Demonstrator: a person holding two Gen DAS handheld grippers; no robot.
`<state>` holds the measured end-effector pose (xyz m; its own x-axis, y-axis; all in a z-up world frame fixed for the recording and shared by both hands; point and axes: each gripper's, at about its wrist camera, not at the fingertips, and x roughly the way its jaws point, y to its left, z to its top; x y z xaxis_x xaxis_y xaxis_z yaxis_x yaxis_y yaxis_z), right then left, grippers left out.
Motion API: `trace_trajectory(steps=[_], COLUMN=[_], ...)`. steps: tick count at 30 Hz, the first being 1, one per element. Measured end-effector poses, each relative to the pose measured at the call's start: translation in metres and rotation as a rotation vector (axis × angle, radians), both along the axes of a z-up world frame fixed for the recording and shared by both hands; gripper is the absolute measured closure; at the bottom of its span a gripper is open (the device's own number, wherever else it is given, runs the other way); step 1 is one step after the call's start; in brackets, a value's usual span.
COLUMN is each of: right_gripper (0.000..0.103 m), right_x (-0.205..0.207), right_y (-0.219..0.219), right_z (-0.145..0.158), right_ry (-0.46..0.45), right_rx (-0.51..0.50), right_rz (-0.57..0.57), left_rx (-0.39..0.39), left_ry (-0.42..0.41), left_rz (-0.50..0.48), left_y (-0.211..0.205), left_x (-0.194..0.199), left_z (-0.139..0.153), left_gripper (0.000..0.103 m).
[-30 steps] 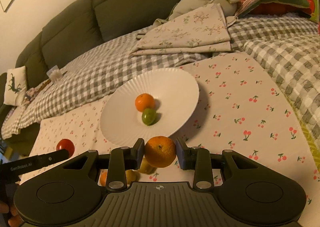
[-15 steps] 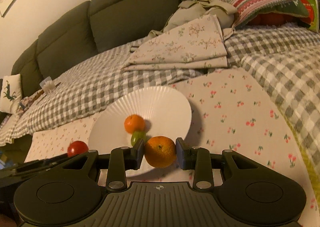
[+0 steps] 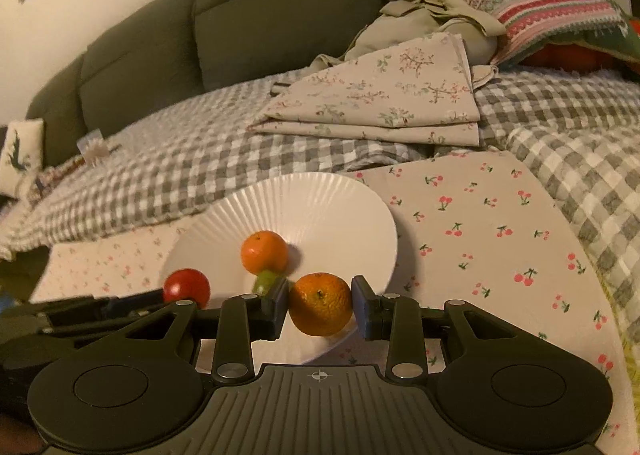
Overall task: Organize fruits
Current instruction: 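Carry the tomato and orange into the white bowl and release both, then move both tools back to the fruits and grasp a green lime with the left tool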
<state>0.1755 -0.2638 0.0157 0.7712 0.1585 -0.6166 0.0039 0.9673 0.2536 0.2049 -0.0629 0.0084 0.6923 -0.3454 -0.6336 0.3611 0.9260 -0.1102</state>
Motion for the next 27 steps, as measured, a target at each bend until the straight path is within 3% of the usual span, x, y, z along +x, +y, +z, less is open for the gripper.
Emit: trace_trajectory(steps=[8, 10, 13, 15, 21, 27], right_gripper=[0.067, 0.066, 0.051, 0.047, 0.046, 0.046], right_x=[0.008, 0.008, 0.007, 0.004, -0.001, -0.011], right_y=[0.010, 0.011, 0.006, 0.000, -0.015, -0.028], right_z=[-0.009, -0.011, -0.007, -0.003, 0.004, 0.015], right_ry=[0.000, -0.004, -0.011, -0.020, -0.013, -0.029], right_rx=[-0.043, -0.051, -0.020, 0.004, 0.036, 0.089], right_rz=[0.036, 0.036, 0.018, -0.001, -0.051, -0.093], left_rx=[0.017, 0.009, -0.014, -0.021, -0.094, -0.119], left_ry=[-0.005, -0.004, -0.010, -0.013, 0.012, 0.035], left_rz=[-0.010, -0.007, 0.005, 0.011, 0.072, 0.112], left_y=[-0.003, -0.001, 0.005, 0.010, 0.034, 0.052], left_x=[0.003, 0.003, 0.003, 0.002, 0.003, -0.007], left_z=[-0.005, -0.004, 0.001, 0.005, 0.018, 0.026], left_gripper=[0.071, 0.059, 0.049, 0.049, 0.049, 0.049])
